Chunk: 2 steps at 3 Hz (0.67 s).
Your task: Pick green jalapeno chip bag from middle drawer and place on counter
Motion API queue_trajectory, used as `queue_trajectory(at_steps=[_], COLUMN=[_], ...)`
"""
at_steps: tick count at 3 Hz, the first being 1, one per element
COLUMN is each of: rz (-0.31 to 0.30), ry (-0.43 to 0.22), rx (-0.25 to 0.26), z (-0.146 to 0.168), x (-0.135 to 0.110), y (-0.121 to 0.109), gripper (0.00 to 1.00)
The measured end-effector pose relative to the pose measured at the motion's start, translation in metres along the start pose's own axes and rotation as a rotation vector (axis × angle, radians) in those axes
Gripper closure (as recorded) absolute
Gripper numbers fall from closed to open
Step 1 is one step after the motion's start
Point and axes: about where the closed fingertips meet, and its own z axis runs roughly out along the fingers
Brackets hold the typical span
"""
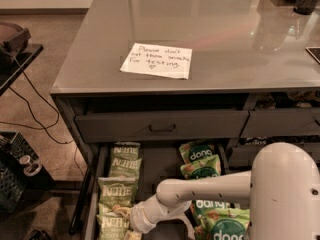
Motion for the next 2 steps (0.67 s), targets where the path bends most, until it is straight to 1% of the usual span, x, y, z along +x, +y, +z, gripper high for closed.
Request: queue_trajectory(at_steps=[1, 2], rz=[0.001, 0.029], ry=[0.000, 0.014], rx=[0.001, 0.059], z=[-0.003, -0.029], x=[-0.004, -0.026], y=[0.001, 0.004], gripper=[0.66, 0.89])
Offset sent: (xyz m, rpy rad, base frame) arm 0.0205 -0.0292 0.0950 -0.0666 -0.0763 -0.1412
